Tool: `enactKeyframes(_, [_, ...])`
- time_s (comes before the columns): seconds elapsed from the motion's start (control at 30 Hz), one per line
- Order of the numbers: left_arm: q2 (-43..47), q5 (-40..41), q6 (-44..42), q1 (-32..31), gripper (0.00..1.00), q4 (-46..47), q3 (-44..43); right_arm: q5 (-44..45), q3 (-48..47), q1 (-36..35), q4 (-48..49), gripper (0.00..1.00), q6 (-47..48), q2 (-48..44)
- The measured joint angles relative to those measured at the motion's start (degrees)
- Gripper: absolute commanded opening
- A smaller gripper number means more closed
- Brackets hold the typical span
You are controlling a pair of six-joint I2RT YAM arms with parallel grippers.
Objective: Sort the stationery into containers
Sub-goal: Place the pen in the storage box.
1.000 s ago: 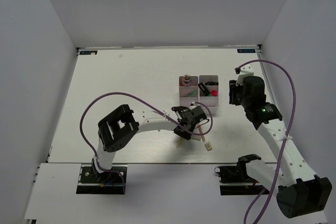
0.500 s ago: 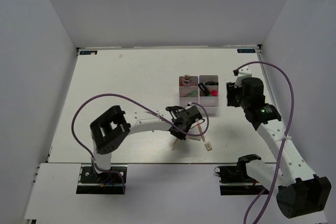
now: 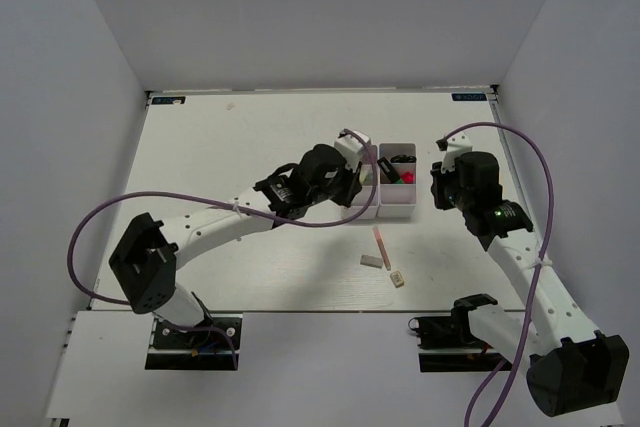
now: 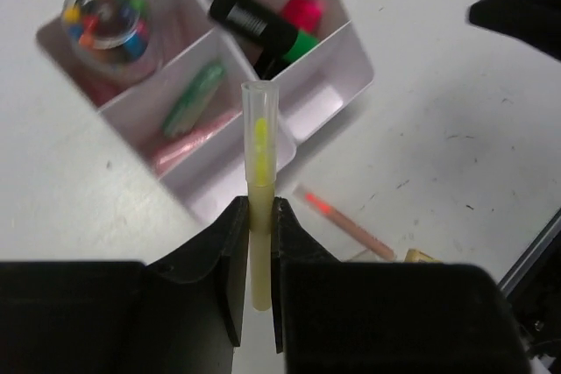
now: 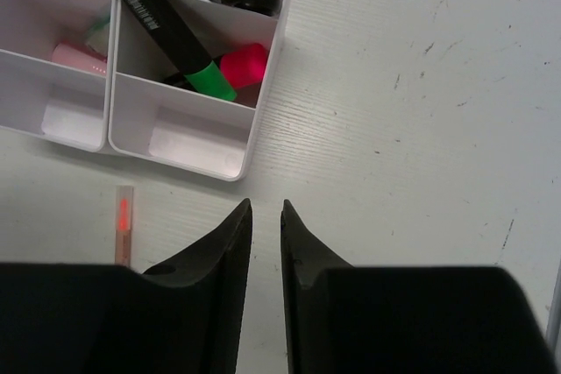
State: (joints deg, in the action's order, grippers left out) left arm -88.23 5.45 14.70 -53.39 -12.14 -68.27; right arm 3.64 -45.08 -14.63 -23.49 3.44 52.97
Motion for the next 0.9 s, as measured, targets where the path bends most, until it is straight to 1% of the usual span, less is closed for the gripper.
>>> enactKeyframes(0.13, [-1.97, -4.68, -6.21, -0.02, 0.0, 10.14, 1.22, -0.87, 0.0, 0.0, 0.02, 0.23, 0.0, 0.0])
enactKeyframes(0.23, [-3.87, -8.76, -8.92, 0.22, 0.0, 16.37, 1.38, -1.31, 0.0, 0.0, 0.02, 0.24, 0.0, 0.0])
enactKeyframes(0.43, [-6.21, -15.26, -11.78, 2.03, 0.0, 24.55, 2.51, -1.6, 0.0, 0.0, 0.02, 0.24, 0.07, 0.0])
enactKeyframes(0.53, [-6.21, -17.46, -12.41, 3.78, 0.0, 29.64, 7.15, -1.57, 0.0, 0.0, 0.07, 0.24, 0.11, 0.0])
enactKeyframes(0.6, [-6.34, -18.95, -12.41, 5.33, 0.0, 33.57, 11.32, -1.6, 0.0, 0.0, 0.07, 0.27, 0.17, 0.0])
enactKeyframes(0.67, [-7.1, -20.35, -12.0, 6.91, 0.0, 37.38, 14.36, -1.73, 0.0, 0.0, 0.04, 0.27, 0.28, 0.0])
enactKeyframes(0.7, [-7.74, -21.14, -11.58, 7.65, 0.0, 38.8, 15.19, -1.77, 0.02, 0.0, 0.04, 0.28, 0.37, 0.0])
enactKeyframes(0.9, [-10.19, -24.04, -8.11, 10.21, 0.0, 47.41, 16.76, -2.25, 0.46, 0.0, 0.07, 0.28, 0.61, 0.0])
